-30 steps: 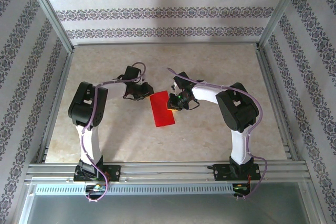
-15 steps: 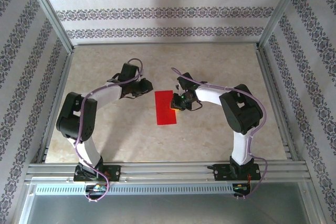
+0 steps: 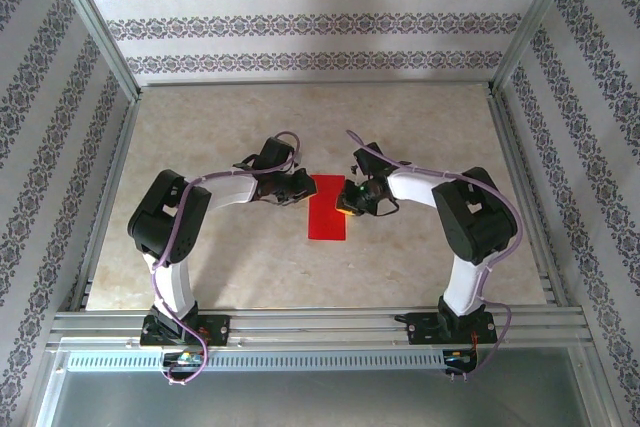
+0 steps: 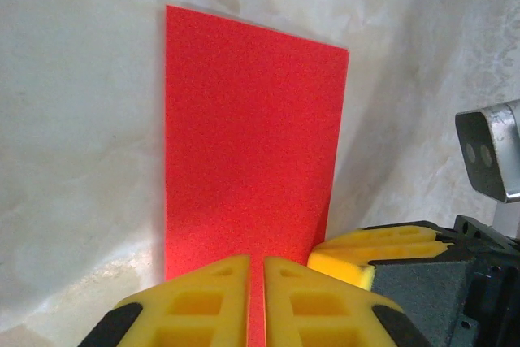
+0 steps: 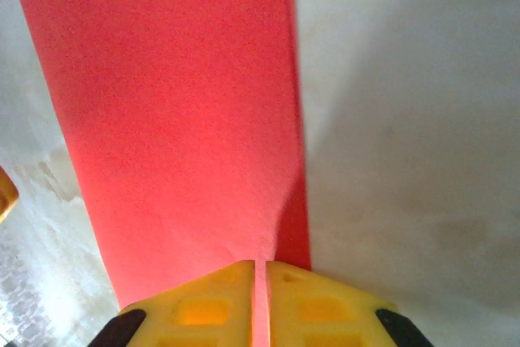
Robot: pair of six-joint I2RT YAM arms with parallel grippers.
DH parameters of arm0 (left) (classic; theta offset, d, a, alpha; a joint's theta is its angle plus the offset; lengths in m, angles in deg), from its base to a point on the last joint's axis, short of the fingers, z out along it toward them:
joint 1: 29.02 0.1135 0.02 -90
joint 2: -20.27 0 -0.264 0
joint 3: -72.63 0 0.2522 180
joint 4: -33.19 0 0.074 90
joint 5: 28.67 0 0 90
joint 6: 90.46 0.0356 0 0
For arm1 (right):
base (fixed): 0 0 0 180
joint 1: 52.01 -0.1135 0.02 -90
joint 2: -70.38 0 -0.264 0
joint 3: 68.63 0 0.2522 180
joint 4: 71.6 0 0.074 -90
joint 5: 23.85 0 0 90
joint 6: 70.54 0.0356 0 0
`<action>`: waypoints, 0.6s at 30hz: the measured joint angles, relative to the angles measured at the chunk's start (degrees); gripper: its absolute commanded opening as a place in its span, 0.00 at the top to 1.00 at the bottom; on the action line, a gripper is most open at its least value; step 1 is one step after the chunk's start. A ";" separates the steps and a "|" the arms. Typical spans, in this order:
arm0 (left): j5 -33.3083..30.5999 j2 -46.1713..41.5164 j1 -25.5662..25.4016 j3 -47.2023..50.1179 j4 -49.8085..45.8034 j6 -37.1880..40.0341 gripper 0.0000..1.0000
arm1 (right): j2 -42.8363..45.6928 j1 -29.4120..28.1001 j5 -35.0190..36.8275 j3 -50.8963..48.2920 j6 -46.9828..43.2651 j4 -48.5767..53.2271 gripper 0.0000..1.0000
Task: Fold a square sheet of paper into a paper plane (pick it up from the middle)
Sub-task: Move the square sheet of paper to the center of the table.
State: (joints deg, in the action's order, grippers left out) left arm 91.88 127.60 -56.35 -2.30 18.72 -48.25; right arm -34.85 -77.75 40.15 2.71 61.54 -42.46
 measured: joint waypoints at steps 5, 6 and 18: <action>0.61 0.00 -0.04 1.57 1.64 -1.20 0.88 | 0.42 0.59 -1.84 -1.44 -0.04 -2.29 0.86; 0.74 0.04 -0.04 1.70 1.68 -1.40 0.88 | 0.42 0.59 -2.19 -1.53 -0.04 -2.64 0.86; 0.92 0.79 -1.09 1.79 3.39 -2.91 0.88 | 3.48 1.11 -2.73 -2.10 -0.28 -6.38 0.85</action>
State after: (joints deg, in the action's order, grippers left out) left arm 92.79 128.38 -57.45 -0.51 22.11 -51.16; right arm -31.37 -76.63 37.42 0.61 61.26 -48.85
